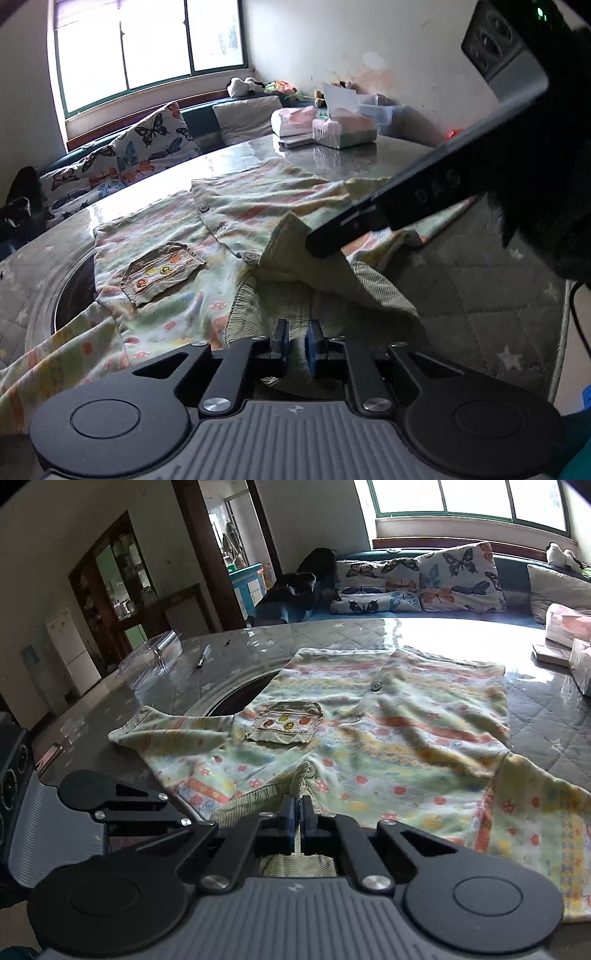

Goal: Fold clothes

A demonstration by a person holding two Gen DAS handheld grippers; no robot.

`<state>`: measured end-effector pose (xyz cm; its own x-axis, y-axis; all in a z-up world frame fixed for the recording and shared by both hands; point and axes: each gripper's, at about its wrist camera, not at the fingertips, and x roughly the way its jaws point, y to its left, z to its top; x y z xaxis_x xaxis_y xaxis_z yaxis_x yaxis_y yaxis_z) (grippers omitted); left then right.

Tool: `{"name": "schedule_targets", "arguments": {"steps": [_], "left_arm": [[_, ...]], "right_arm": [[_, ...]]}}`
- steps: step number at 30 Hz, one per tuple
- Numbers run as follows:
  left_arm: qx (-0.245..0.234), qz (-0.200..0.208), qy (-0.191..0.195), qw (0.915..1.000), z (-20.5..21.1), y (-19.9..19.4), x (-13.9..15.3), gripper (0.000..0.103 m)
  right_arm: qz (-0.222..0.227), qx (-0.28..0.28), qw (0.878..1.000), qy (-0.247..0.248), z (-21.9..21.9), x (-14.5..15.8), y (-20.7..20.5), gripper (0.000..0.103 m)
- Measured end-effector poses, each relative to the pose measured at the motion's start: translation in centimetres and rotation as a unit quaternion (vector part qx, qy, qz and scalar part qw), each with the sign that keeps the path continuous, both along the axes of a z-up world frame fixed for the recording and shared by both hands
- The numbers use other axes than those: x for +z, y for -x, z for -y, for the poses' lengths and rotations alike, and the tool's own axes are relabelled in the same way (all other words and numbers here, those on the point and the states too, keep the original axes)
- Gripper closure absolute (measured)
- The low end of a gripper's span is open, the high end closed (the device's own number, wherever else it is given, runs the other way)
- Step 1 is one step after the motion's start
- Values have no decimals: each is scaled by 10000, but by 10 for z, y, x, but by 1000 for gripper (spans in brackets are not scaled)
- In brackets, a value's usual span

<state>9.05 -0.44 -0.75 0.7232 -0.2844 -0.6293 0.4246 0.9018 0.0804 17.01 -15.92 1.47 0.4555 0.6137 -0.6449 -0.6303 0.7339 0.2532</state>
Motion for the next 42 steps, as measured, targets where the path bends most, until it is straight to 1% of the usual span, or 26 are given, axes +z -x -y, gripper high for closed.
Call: {"name": "schedule_targets", "arguments": {"steps": [1,3,5,7,9,10,13,15,17,22,23,27,29,30,32,34,36,37,39,41,42], "left_arm": [[-3,-33,59,10000,-2,-1,0,94],[46,-111,351,9993,-9,-3,4,96],[155,-196,919,9955,-20,-5,13,97],[204,-240,1472,9886,-30,-5,20,98],[171,-222,1716,9848,-32,-5,24,98],[126,-260,1710,9849,-30,-5,21,98],[27,-531,1499,9873,-22,-11,6,97],[28,-613,1477,9871,-21,-13,-2,97],[-7,-581,1489,9872,-22,-12,-1,97],[-251,-457,1216,9912,-21,1,4,95],[-269,-435,1209,9913,-24,6,6,95],[-227,-293,1173,9924,-37,20,16,92],[-131,-182,1205,9925,-44,22,25,91],[-72,-126,1245,9921,-45,21,29,91],[52,-23,1360,9907,-46,14,36,90],[199,-40,1511,9883,-46,2,39,90],[361,-114,1657,9854,-44,-13,35,90],[439,-162,1728,9838,-43,-20,33,90],[556,-271,1866,9805,-40,-33,26,90],[617,-363,1928,9786,-36,-42,19,90],[628,-420,1873,9794,-34,-45,15,90]], "right_arm": [[0,-19,10000,-19,1,0,0,101],[-7,-71,10000,-65,3,0,-2,101],[-16,-120,9999,-114,6,1,-3,101],[-29,-171,9997,-175,9,2,-3,101],[3,-201,9995,-238,12,7,-2,101],[24,-209,9994,-276,13,9,-2,101],[73,-105,9995,-287,10,14,3,101],[102,18,9996,-255,3,16,7,102],[116,153,9997,-167,-4,13,9,102],[-131,398,9991,15,-22,-7,6,101],[-159,408,9990,27,-23,-10,5,98],[-207,472,9985,196,-28,-25,7,96],[-220,537,9979,291,-30,-32,9,95],[-154,583,9976,334,-31,-30,12,93],[-125,624,9976,291,-29,-26,17,87],[-51,614,9978,251,-25,-20,20,85],[6,465,9988,179,-16,-16,19,83],[14,342,9992,184,-11,-16,18,80],[29,98,9998,195,-2,-17,14,79],[-76,-14,9997,240,5,-23,12,79],[-128,-70,9996,262,9,-26,11,79]]}}
